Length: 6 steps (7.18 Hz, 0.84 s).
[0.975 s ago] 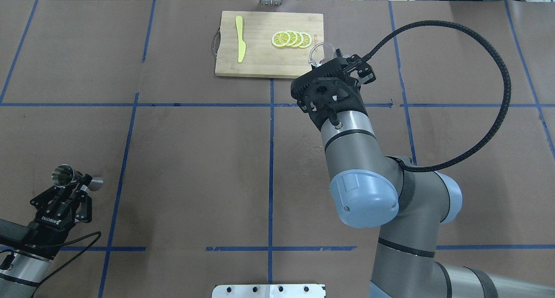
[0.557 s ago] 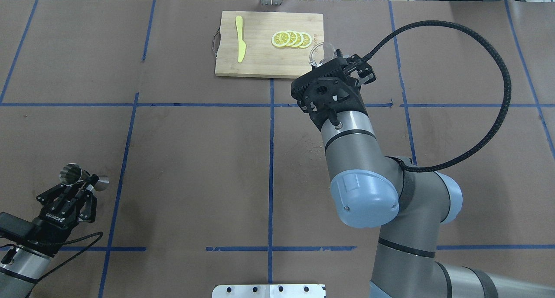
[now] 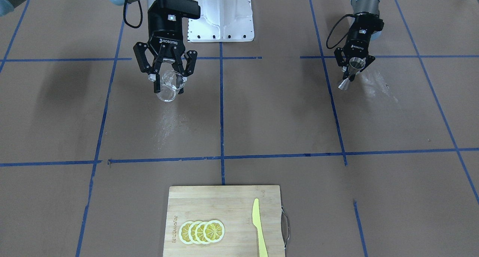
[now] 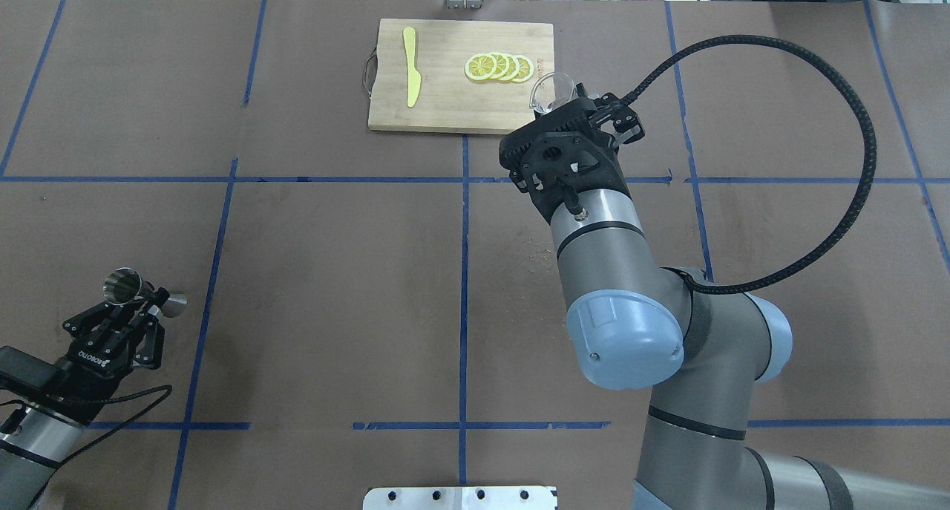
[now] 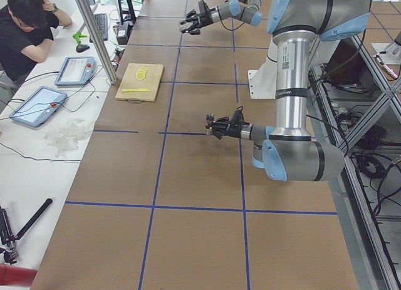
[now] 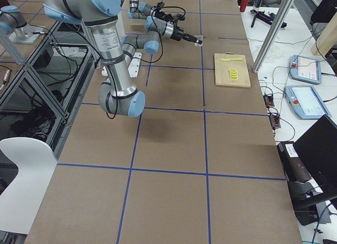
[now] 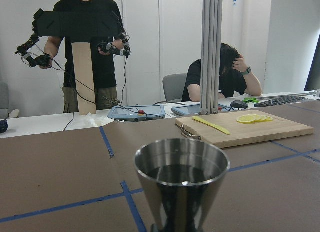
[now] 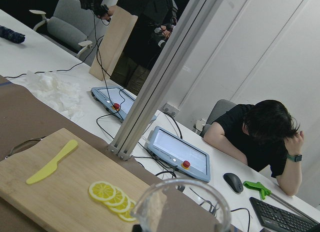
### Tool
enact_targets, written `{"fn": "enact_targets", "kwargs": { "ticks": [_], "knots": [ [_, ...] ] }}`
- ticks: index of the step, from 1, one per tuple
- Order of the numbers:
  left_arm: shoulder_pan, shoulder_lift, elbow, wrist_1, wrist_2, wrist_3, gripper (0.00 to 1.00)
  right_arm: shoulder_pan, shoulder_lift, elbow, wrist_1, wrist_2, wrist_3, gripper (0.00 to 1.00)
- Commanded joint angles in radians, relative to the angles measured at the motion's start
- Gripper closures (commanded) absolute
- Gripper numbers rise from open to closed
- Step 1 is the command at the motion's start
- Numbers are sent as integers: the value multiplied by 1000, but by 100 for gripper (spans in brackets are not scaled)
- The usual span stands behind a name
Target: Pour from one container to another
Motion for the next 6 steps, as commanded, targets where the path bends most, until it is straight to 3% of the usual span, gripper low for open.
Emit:
{"fn": "enact_targets", "kwargs": {
  "ticks": [1, 6],
  "knots": [
    [-7, 1, 17, 0, -55, -72, 100, 0, -1, 2, -1, 0, 0, 100],
    [-19, -1, 49, 0, -61, -101, 100, -1, -2, 2, -1, 0, 0, 100]
  ]
}}
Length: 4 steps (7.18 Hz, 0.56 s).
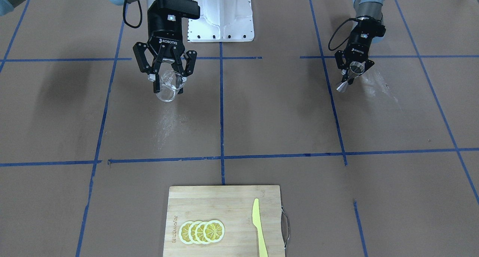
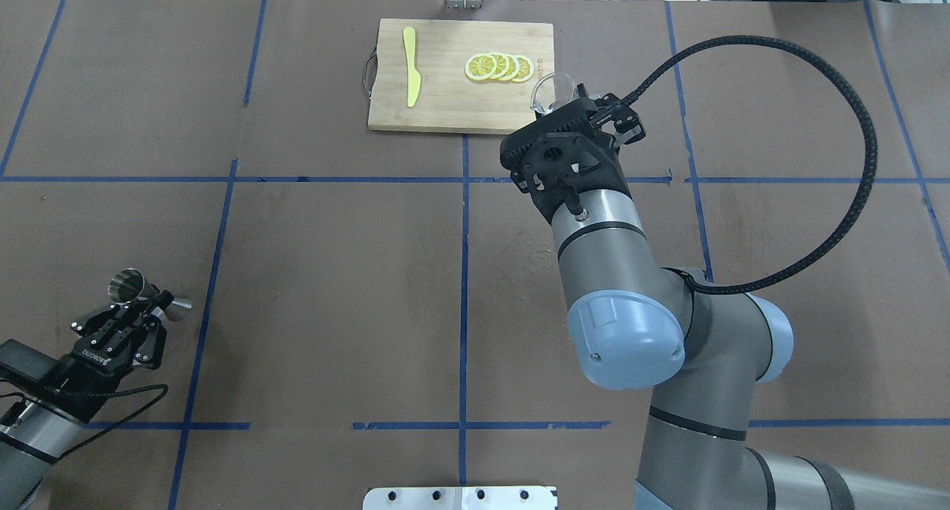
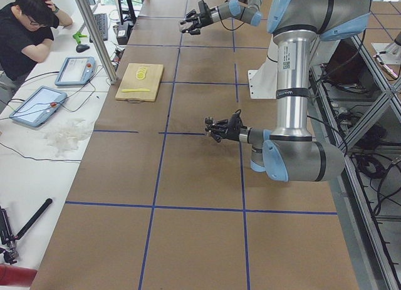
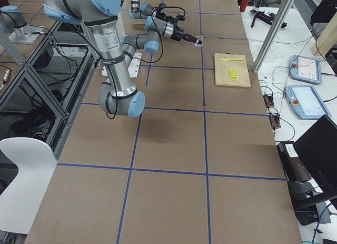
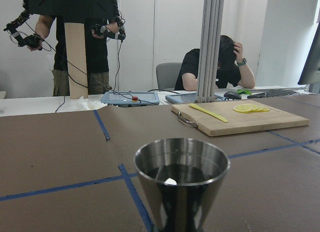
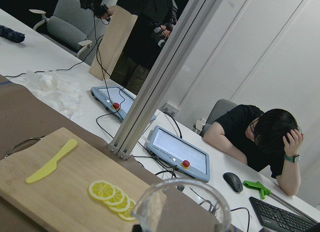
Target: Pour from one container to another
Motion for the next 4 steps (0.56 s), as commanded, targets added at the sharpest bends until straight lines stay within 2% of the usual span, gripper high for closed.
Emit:
{"fn": "enact_targets", "kwargs": {
  "ticks": [1, 4],
  "knots": [
    [-1, -1, 27, 2, 0, -8, 100, 1, 0, 0, 0, 0, -1, 100],
    [-1, -12, 34, 3, -2, -6, 100, -1, 0, 0, 0, 0, 1, 100]
  ]
}}
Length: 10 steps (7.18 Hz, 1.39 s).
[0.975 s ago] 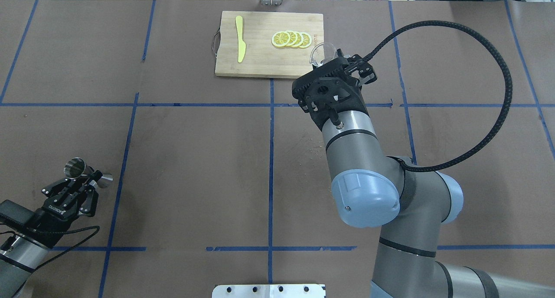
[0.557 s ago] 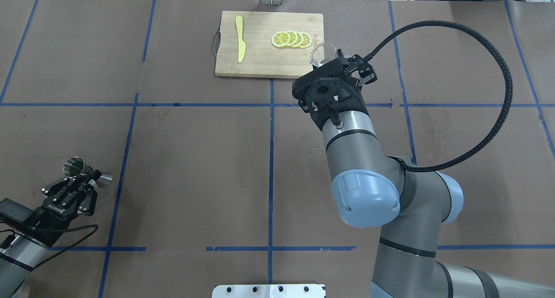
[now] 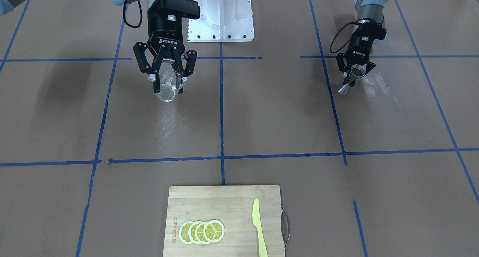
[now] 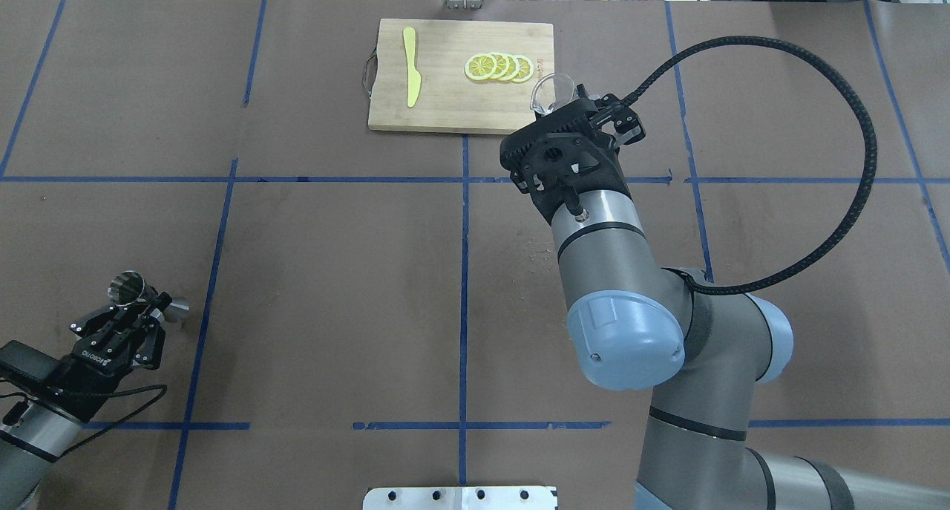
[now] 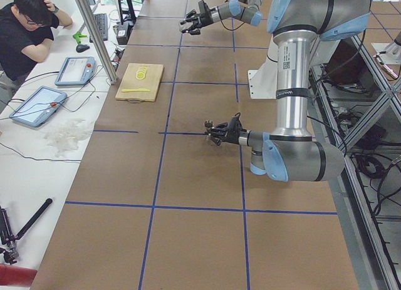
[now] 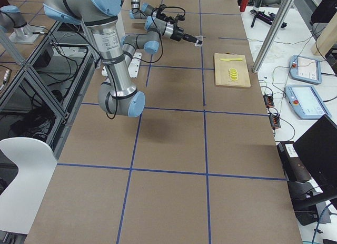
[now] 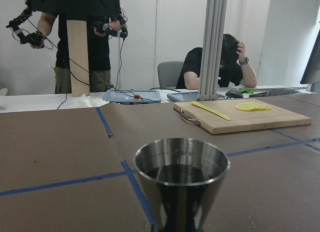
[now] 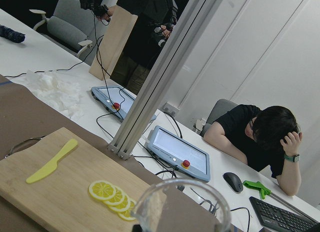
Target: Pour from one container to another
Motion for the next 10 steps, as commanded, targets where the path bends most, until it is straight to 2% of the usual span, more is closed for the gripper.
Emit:
{"fn": "enact_targets", "kwargs": {
  "ticks": [1, 8, 10],
  "knots": [
    [-1, -6, 2, 3, -8, 0, 100, 0, 0, 0, 0, 0, 0, 100],
    [-85, -10, 2, 46, -123, 0, 100, 0, 0, -2, 0, 0, 0, 100],
    [-85, -20, 2, 46, -129, 0, 100, 0, 0, -2, 0, 0, 0, 100]
  ]
}}
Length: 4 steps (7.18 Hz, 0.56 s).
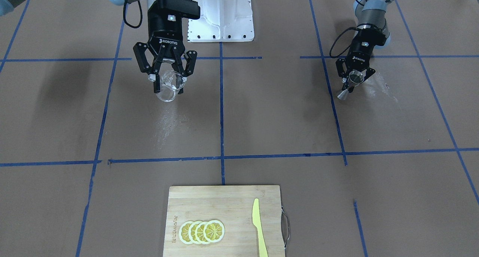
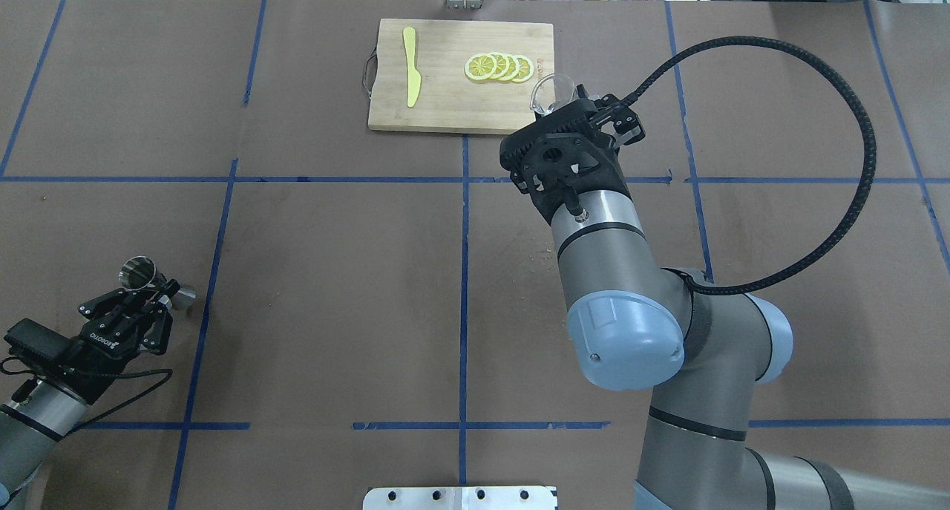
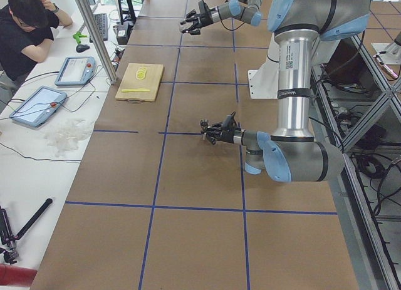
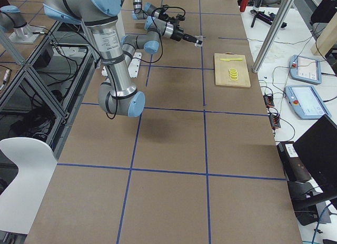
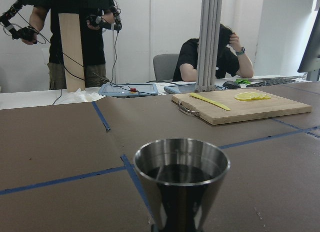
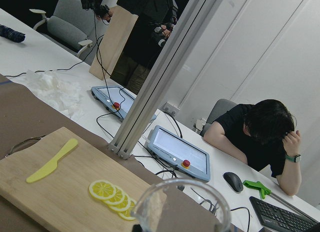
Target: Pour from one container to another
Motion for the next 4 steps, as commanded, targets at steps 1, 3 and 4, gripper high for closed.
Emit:
{"fn": "enact_targets", "kwargs": {
  "ticks": [1, 3, 4],
  "knots": [
    [-3, -4, 5, 1, -9, 0, 98, 0, 0, 0, 0, 0, 0, 100],
    [-1, -5, 5, 1, -10, -2, 94, 0, 0, 0, 0, 0, 0, 100],
    [-3, -13, 5, 1, -18, -5, 90, 0, 0, 0, 0, 0, 0, 100]
  ]
}}
